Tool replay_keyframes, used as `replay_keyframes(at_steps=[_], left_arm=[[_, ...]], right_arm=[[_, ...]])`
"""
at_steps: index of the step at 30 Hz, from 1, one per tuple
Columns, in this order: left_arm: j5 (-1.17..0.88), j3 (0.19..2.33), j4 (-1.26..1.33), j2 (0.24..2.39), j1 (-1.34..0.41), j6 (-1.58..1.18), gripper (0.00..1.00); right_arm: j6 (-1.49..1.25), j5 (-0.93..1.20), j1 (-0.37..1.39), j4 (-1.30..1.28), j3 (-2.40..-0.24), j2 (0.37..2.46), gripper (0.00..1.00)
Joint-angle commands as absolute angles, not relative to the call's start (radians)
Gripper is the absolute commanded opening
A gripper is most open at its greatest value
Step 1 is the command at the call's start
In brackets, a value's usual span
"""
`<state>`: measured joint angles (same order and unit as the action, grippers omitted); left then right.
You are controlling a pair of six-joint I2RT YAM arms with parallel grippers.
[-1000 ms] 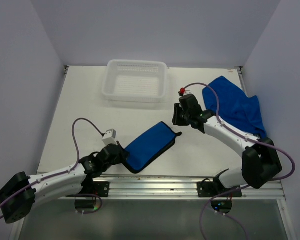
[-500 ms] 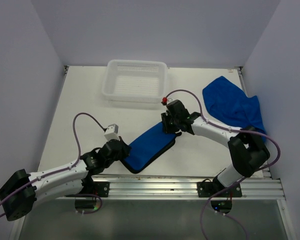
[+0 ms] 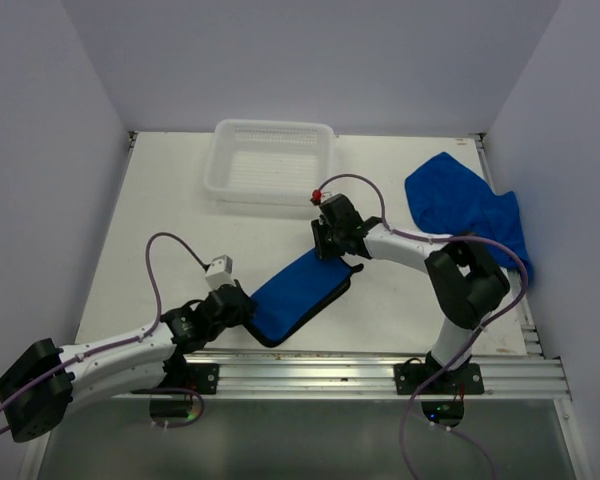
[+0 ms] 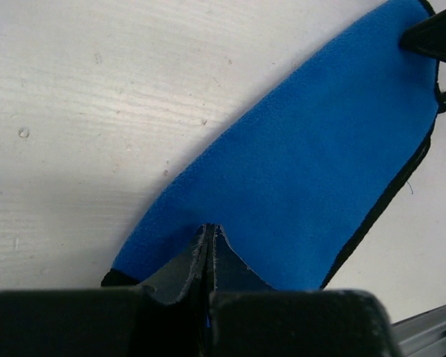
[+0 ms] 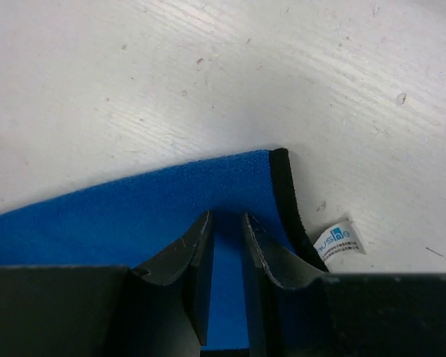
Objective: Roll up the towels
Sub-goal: Fold the towel
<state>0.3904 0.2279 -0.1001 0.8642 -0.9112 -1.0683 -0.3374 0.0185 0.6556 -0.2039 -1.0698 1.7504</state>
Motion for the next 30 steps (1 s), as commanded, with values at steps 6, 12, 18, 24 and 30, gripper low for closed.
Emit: replay_keyframes(at_steps=[6,12,18,24,30], left_arm=[[0.436,0.207,-0.137,0.877,-0.917,-1.129,0.00],[0.437,0.227,-0.129,0.904,-0.917,-1.121,0.00],[0.448,0.227,-0.124,0.913,-0.919,-1.115,0.00],[0.485,0.244,-0.109,0.945,-0.919,-1.095,0.00],[0.508,0.294,-0.028,1.025,-0.919,-1.028,0.00]], right_arm=[[-0.324,-0.005,0.655,-0.144,-1.075,1.810,0.24],[-0.295,-0.035,0.655,-0.201,-1.101,1.746,0.31],[-0.285,-0.113,0.657,-0.267,-1.086,1.616,0.44],[-0.334,-0.114,0.657,-0.246,-0.947,1.536,0.45],[-0.371,-0.074,0.670,-0.183,-0.802,1.462,0.41]])
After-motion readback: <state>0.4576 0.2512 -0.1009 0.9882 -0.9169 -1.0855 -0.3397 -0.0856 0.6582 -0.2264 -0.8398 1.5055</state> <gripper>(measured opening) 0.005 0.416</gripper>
